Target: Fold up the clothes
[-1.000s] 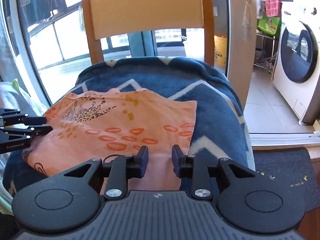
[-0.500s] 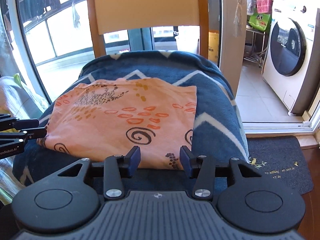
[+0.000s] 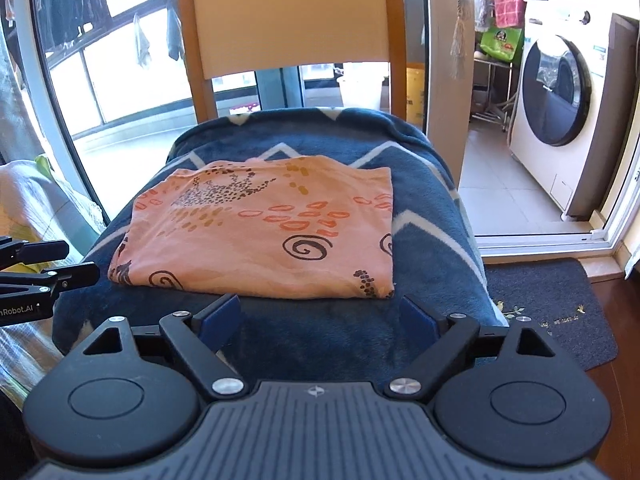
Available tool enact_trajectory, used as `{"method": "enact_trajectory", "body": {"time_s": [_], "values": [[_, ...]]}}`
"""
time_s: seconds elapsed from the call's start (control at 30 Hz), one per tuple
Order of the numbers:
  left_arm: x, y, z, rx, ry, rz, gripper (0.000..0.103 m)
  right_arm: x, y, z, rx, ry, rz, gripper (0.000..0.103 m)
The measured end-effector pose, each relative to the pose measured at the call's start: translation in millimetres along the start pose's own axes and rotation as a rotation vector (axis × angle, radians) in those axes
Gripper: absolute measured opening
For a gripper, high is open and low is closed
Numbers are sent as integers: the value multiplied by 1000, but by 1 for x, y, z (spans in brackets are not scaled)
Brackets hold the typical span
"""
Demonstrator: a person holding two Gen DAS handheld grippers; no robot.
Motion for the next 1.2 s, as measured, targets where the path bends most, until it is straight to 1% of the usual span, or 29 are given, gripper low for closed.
{"method": "enact_trajectory", "body": {"time_s": [0.07,0.1,0.13,0.17,0.2,0.23,0.27,0.33,0.47,0.63,0.73,0.83,0.93,1.1,1.2], "values": [[3,-2,4,-10,11,15,63,-4,-3,2,-11,0,-7,88],[3,-3,6,-14,21,17,68,-6,-4,4,-15,1,-9,89],[4,-3,8,-15,32,19,76,-7,-6,5,-19,0,-9,90],[5,-3,10,-14,41,19,82,-8,-7,5,-24,-2,-11,92],[6,-2,11,-9,47,20,93,-8,-8,6,-28,-5,-12,93],[6,-2,12,-4,50,20,100,-8,-9,7,-29,-8,-12,94],[7,-1,13,-3,52,16,101,-9,-9,7,-30,-10,-12,97],[6,0,13,-6,65,9,101,-9,-11,9,-37,-14,-7,100],[4,3,17,-20,101,6,102,-9,-15,12,-58,-27,4,101],[4,18,24,12,160,-24,102,-11,-11,17,-70,-46,-9,101],[7,29,25,16,180,-21,102,-12,-2,21,-66,-55,-12,101],[10,41,25,13,186,-43,102,-11,10,25,-61,-70,-11,101],[13,53,26,11,197,-33,102,-9,25,28,-55,-85,-4,101],[20,72,32,8,195,-30,102,-10,50,35,-44,-100,-16,102],[22,81,36,3,198,-38,102,-10,63,39,-31,-112,-19,103]]}}
Point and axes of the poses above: each gripper's, at about its wrist camera, not at the fingertips, and y roughly against the way its jaws point, x to its right, z to its underside, the point moved 5 cm from there along -y, roughly the way its jaws point, and after that the axes turned 11 degrees about -x, right-handed, at the moved point
